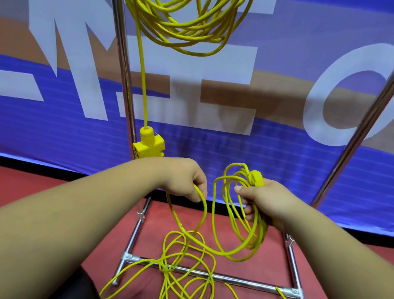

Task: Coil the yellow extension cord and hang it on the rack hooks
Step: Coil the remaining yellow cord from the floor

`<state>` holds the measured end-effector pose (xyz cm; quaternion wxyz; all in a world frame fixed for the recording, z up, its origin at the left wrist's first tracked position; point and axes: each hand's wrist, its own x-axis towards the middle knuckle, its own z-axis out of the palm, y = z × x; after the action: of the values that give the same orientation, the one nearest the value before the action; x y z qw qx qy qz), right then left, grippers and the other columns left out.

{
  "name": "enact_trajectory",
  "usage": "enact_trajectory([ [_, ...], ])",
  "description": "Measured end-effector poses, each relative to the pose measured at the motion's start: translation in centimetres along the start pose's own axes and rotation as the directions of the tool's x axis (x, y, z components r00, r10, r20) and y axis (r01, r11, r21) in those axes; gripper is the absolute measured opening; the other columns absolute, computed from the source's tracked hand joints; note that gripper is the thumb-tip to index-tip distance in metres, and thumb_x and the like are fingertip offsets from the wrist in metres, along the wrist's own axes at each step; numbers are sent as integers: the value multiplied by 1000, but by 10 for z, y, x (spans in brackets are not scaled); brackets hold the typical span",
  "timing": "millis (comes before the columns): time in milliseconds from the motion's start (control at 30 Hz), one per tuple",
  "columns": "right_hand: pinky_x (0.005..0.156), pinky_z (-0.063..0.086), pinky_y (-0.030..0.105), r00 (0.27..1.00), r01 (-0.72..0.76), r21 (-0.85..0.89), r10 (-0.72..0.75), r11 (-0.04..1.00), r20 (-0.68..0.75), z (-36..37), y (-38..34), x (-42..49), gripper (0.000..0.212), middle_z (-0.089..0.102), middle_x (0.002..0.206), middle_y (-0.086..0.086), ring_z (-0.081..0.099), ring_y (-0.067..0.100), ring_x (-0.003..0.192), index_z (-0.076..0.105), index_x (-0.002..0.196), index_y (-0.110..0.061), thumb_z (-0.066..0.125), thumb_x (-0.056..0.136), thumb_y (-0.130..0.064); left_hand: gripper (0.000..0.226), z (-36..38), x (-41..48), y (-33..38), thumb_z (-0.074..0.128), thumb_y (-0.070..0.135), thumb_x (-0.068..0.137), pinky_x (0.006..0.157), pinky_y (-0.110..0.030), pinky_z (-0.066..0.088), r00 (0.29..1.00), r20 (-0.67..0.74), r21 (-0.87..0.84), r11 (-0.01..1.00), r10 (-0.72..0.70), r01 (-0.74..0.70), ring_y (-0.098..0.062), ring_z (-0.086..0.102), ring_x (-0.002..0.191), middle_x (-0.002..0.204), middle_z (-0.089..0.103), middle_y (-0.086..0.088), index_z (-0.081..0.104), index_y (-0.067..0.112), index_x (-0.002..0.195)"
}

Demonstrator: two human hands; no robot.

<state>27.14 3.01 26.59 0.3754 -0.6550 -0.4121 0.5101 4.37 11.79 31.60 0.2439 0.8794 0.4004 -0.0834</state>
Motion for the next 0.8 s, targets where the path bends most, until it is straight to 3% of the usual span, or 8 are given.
enact_trajectory([
  [100, 62, 63, 36, 999, -16, 56, 14, 998, 51, 4, 0, -3, 9, 72, 82, 8, 64, 18, 59, 69, 99, -13, 73, 100, -20, 9, -1, 0, 5, 78, 30, 90, 68, -25, 52, 993, -104, -221, 973, 48, -70, -6, 57, 70, 79, 73, 2, 79, 22, 95],
  [167, 70, 63, 35, 997, -14, 109, 6, 994, 75, 7, -3, -5, 12, 79, 95, 9, 72, 21, 73, 71, 109, -13, 72, 100, -22, 20, -4, -5, 17, 81, 36, 88, 54, -24, 35, 975, -218, -449, 882, 43, -139, -12, 44, 60, 63, 55, 1, 76, 17, 85],
  [267, 88, 60, 41, 996, 4, 210, -23, 978, 89, 10, -9, -6, 10, 81, 108, 11, 76, 24, 95, 72, 110, -17, 67, 103, -23, 23, -10, -8, 30, 76, 31, 93, 56, -34, 24, 941, -335, -734, 613, 47, -292, -16, 32, 56, 61, 38, -2, 72, 17, 75],
  [367, 101, 56, 50, 992, -18, 299, -21, 954, 126, 12, -17, -6, 13, 80, 106, 17, 78, 29, 96, 71, 108, -13, 63, 106, -23, 28, -10, -7, 39, 70, 36, 98, 60, -37, 20, 928, -367, -768, 544, 60, -339, -13, 29, 57, 61, 36, 2, 74, 20, 75],
  [533, 62, 61, 40, 984, -68, 365, 1, 928, 180, 15, -27, -15, 21, 67, 74, 8, 65, 22, 56, 66, 97, -11, 60, 107, -29, 23, -5, -1, 41, 56, 24, 107, 49, -11, 39, 917, -398, -783, 533, -34, -321, 3, 51, 46, 48, 54, 16, 67, 4, 104],
  [633, 54, 57, 36, 991, -68, 348, 24, 935, 131, 15, -29, -19, 34, 57, 65, 4, 57, 19, 48, 63, 94, -12, 63, 104, -45, 23, -1, 12, 28, 61, 38, 104, 61, -24, 35, 903, -424, -726, 623, -72, -291, -6, 41, 61, 58, 49, 18, 74, 20, 101],
  [700, 44, 47, 29, 994, -73, 343, 39, 936, 106, 15, -33, -21, 47, 50, 62, 1, 48, 17, 43, 63, 96, -13, 63, 98, -61, 25, 3, 20, 21, 62, 47, 101, 71, -32, 36, 909, -413, -688, 675, -62, -267, -16, 38, 74, 72, 47, 6, 75, 26, 95],
  [800, 39, 35, 24, 991, -59, 368, 11, 928, 131, 14, -40, -25, 58, 41, 57, -1, 39, 14, 37, 65, 97, -14, 67, 86, -71, 37, 6, 28, 23, 64, 66, 89, 78, -35, 46, 919, -393, -707, 650, -33, -279, -14, 48, 80, 83, 54, 5, 70, 29, 92],
])
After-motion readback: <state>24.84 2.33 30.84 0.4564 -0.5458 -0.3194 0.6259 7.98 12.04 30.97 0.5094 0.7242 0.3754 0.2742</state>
